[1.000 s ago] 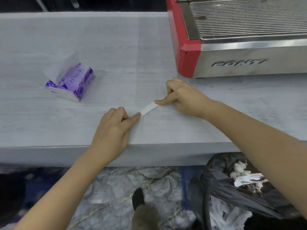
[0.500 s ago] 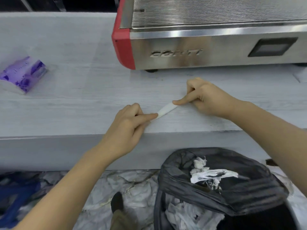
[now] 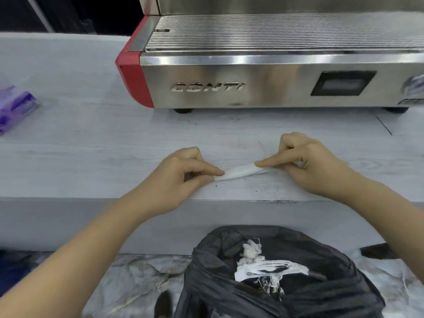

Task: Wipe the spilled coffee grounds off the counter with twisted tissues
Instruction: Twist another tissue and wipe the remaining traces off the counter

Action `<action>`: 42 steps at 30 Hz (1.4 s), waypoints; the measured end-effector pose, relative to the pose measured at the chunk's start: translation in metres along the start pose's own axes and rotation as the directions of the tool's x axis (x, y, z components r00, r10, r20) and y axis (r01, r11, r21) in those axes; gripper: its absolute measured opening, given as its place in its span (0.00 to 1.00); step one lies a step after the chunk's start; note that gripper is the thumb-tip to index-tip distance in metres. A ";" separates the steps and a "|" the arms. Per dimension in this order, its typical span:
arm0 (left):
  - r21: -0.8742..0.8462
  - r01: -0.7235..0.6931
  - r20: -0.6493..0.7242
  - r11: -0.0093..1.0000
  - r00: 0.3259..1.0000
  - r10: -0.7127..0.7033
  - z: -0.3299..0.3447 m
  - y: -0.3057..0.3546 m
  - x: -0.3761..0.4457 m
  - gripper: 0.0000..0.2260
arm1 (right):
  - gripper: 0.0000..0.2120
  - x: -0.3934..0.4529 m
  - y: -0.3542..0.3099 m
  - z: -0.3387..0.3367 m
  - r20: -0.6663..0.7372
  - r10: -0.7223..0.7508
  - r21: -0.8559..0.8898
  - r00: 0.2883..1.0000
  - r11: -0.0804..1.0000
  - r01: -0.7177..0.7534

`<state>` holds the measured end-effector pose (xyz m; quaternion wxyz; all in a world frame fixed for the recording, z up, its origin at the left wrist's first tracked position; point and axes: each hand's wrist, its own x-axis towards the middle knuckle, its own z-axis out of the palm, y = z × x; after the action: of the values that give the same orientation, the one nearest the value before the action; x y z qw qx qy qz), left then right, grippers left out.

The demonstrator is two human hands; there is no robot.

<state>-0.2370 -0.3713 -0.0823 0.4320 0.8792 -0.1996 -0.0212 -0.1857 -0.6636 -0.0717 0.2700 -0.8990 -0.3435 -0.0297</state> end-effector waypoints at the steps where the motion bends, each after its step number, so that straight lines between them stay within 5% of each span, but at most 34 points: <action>1: -0.008 0.022 -0.022 1.000 1.000 -0.022 -0.005 -0.002 0.002 0.10 | 0.15 0.004 -0.002 0.003 -0.028 0.019 0.027 0.999 0.999 -0.018; 12: -0.098 0.172 -0.323 0.980 0.926 -0.194 -0.069 -0.056 0.044 0.08 | 0.04 0.090 -0.021 0.038 -0.267 0.433 0.455 0.861 0.844 -0.283; 22: -0.160 0.167 -0.383 0.973 0.898 -0.217 -0.071 -0.081 0.070 0.09 | 0.04 0.105 -0.016 0.060 -0.421 0.253 0.003 0.871 0.961 -0.277; 27: 0.094 0.082 -0.283 0.992 0.958 -0.052 -0.066 -0.084 0.067 0.09 | 0.12 0.103 -0.019 0.065 -0.314 0.163 -0.197 0.935 0.952 -0.232; 42: 0.316 -0.181 -0.025 0.931 0.980 0.199 -0.019 -0.031 -0.006 0.14 | 0.10 0.003 -0.017 0.012 -0.054 0.004 -0.145 0.999 0.989 -0.011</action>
<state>-0.2279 -0.3383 -0.0951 0.2930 0.9132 -0.2723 0.0773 -0.1954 -0.6451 -0.0739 0.2129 -0.9165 -0.3298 -0.0775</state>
